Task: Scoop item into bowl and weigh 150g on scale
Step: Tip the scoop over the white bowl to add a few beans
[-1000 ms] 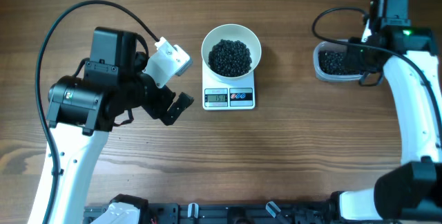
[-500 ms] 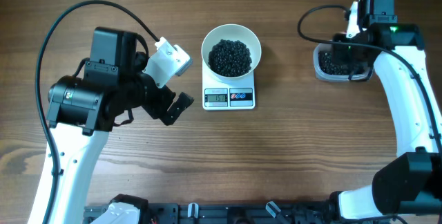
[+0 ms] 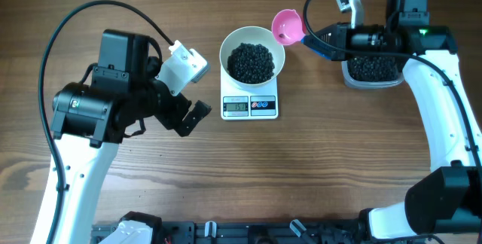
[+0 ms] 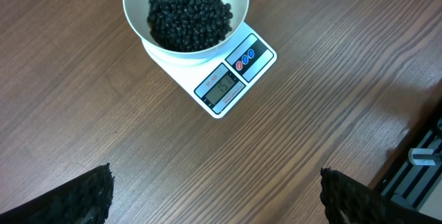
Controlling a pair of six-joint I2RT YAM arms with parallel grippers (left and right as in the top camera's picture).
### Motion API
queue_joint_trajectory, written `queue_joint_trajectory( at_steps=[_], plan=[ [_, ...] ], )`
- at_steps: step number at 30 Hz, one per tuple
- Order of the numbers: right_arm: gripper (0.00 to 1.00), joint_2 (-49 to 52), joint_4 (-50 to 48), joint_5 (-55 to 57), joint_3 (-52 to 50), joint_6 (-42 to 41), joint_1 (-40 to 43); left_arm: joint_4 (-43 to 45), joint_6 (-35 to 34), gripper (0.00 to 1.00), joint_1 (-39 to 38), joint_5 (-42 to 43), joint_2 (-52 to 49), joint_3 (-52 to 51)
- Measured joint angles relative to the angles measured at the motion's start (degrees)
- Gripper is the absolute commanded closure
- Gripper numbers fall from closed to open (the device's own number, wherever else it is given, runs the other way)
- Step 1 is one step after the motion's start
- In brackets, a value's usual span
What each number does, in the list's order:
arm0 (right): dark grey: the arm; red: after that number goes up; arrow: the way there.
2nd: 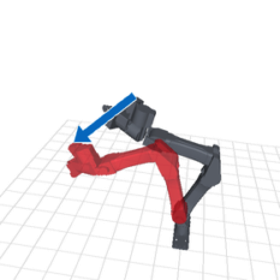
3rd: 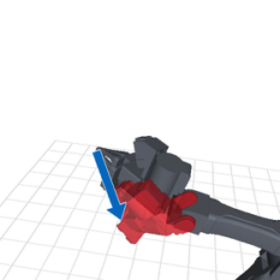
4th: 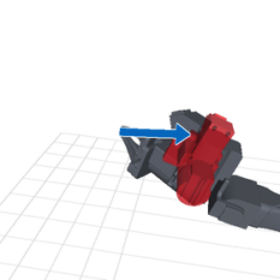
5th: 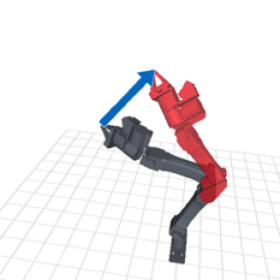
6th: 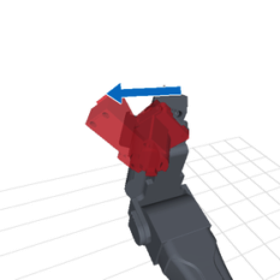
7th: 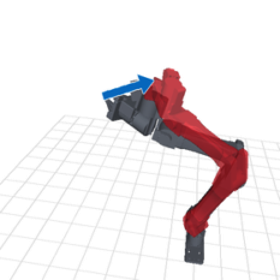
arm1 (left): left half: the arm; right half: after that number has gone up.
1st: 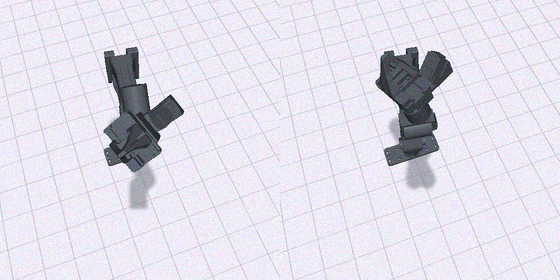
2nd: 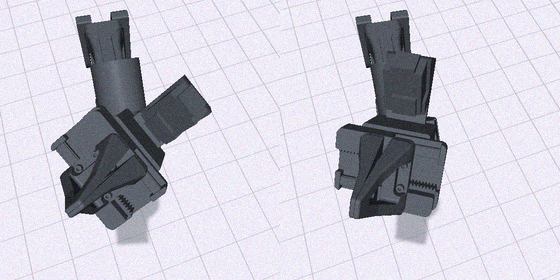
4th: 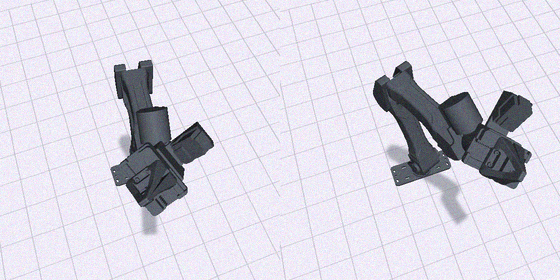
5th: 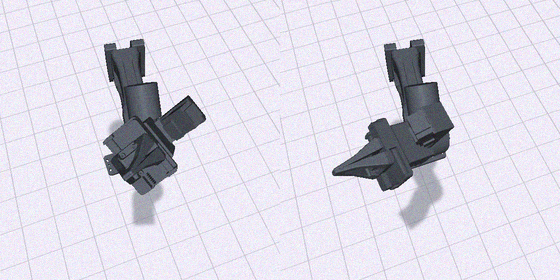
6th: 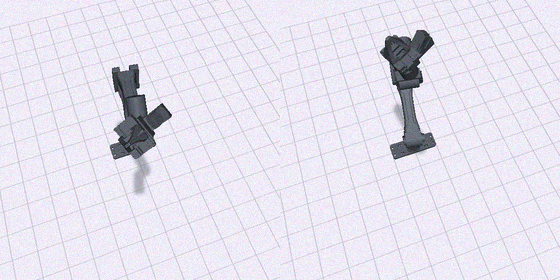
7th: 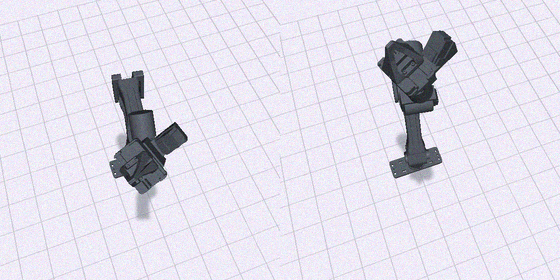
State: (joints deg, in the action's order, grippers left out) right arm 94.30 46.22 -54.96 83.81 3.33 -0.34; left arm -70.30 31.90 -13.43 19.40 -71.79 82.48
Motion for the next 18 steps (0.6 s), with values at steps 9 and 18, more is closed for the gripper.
queue_joint_trajectory(
  at_steps=[9, 18],
  plan=[
    [0.96, 0.0, -3.7, 16.8, 0.0, -0.7, -8.9, 0.0, 0.0, 0.0, 0.0, 0.0, 0.0, 0.0],
    [0.96, 3.7, -3.9, 38.6, 0.0, 1.5, -21.4, 0.0, 0.0, 0.0, 0.0, 0.0, 0.0, 0.0]
  ],
)
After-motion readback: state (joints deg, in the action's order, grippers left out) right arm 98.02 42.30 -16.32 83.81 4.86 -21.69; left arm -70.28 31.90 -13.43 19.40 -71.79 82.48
